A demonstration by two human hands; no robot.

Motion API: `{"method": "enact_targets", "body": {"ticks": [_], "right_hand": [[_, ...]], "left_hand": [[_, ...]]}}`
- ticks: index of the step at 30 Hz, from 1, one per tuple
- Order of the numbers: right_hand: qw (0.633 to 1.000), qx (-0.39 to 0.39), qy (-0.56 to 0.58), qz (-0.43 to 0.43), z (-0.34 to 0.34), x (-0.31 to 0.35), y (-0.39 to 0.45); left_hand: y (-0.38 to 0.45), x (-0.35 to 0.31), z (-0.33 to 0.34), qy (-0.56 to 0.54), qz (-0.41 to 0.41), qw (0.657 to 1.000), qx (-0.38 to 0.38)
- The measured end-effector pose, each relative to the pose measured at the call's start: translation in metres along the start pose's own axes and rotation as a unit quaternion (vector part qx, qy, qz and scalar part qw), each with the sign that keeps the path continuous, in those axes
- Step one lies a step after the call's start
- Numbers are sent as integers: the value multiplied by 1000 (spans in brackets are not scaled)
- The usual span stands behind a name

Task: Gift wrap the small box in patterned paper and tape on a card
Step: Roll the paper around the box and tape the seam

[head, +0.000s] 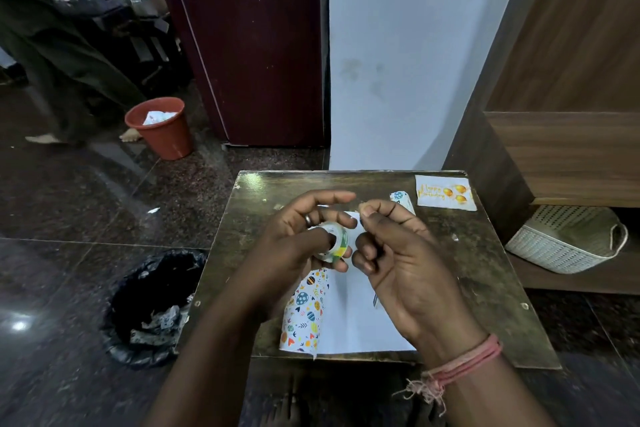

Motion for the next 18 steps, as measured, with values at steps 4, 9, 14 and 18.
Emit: {"method": "enact_targets", "body": {"ticks": [4, 9, 14, 18], "right_hand": [[999, -39, -9, -25, 2, 1, -2], [996, -63, 6, -58, 13, 2, -5], [998, -55, 19, -19, 30, -9, -4], [997, -25, -76, 13, 41, -28, -4]], "left_hand": [[-2, 3, 4, -39, -34, 998, 32], [-4, 3, 4, -106, -46, 993, 34], [-12, 1, -10, -148, -53, 987, 32], [-24, 5, -46, -157, -107, 982, -19]]}}
Point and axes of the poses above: each hand's wrist, its own y-axis towards the middle knuckle, its own z-axis out of the palm, x = y × z, the point moved 9 cm from there along y, towards the middle knuckle, and after that the axes turned 8 degrees about -z, right-handed, at the moved point
